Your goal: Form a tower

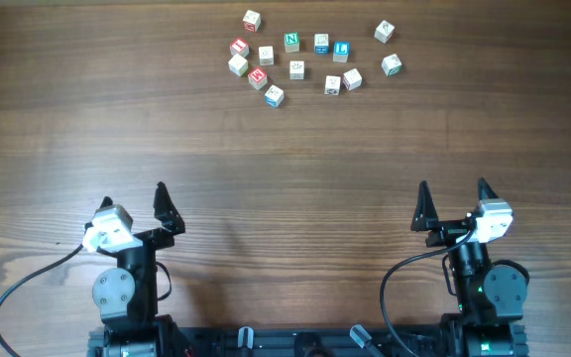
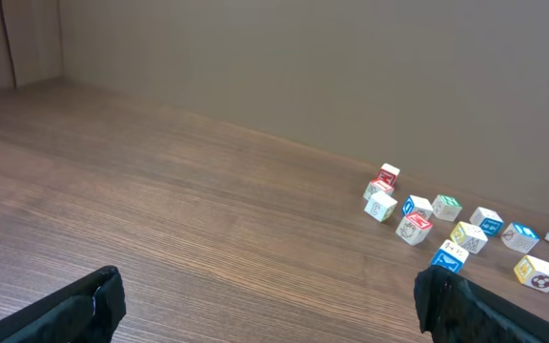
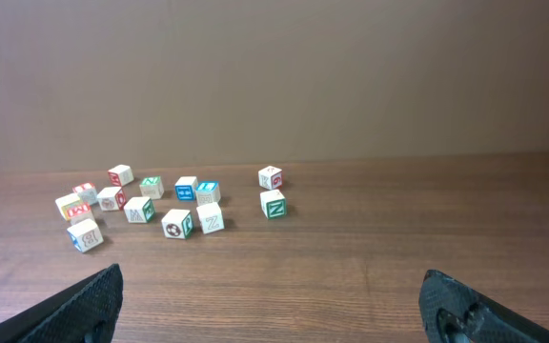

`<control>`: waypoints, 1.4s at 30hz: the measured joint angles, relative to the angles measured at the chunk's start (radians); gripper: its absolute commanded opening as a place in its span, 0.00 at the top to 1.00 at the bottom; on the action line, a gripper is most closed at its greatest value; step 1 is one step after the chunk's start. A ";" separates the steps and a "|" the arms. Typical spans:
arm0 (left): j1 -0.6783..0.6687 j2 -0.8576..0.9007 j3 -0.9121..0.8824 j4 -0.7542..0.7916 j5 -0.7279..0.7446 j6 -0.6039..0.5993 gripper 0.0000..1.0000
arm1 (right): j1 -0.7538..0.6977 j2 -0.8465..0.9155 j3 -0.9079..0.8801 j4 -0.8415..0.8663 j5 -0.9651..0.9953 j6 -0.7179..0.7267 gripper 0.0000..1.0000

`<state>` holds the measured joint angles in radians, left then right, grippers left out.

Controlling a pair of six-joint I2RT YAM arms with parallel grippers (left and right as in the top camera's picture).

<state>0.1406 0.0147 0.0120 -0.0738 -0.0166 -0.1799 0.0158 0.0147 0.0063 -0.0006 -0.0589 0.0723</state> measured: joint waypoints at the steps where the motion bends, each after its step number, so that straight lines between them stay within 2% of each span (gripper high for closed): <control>1: 0.000 0.000 0.000 0.000 0.000 0.000 0.00 | 0.000 0.000 0.000 0.000 0.000 0.000 0.00; 8: -0.001 0.002 0.013 0.021 0.113 -0.002 0.00 | 0.000 0.000 0.000 0.000 0.000 0.000 0.00; 11: -0.001 0.072 0.151 0.022 0.155 -0.008 0.00 | 0.000 0.000 0.000 0.000 0.000 -0.003 0.00; 15: -0.001 0.318 0.431 -0.016 0.220 -0.010 0.00 | 0.000 -0.001 0.000 0.000 0.000 -0.006 0.00; 20: -0.002 0.758 0.854 -0.246 0.334 -0.013 0.00 | 0.000 -0.002 0.000 0.000 0.000 -0.007 0.01; 24: -0.067 1.071 1.056 -0.308 0.349 0.003 0.00 | 0.000 -0.002 0.000 0.000 0.000 -0.007 0.00; 29: -0.227 1.344 1.167 -0.289 0.291 0.084 0.00 | 0.000 -0.002 0.000 0.000 0.000 -0.007 0.00; 31: -0.274 1.461 1.190 -0.235 0.238 0.113 0.00 | 0.000 -0.002 0.000 -0.001 0.000 -0.007 0.00; 34: -0.300 1.599 1.192 -0.165 0.199 0.127 0.00 | 0.000 -0.002 0.000 0.000 0.000 -0.007 0.00; 42: -0.303 1.785 1.194 -0.079 0.185 0.127 0.00 | 0.000 -0.002 0.000 0.000 0.000 -0.007 0.00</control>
<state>-0.1619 1.8000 1.2064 -0.1528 0.1680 -0.0525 0.0158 0.0128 0.0063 -0.0010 -0.0589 0.0650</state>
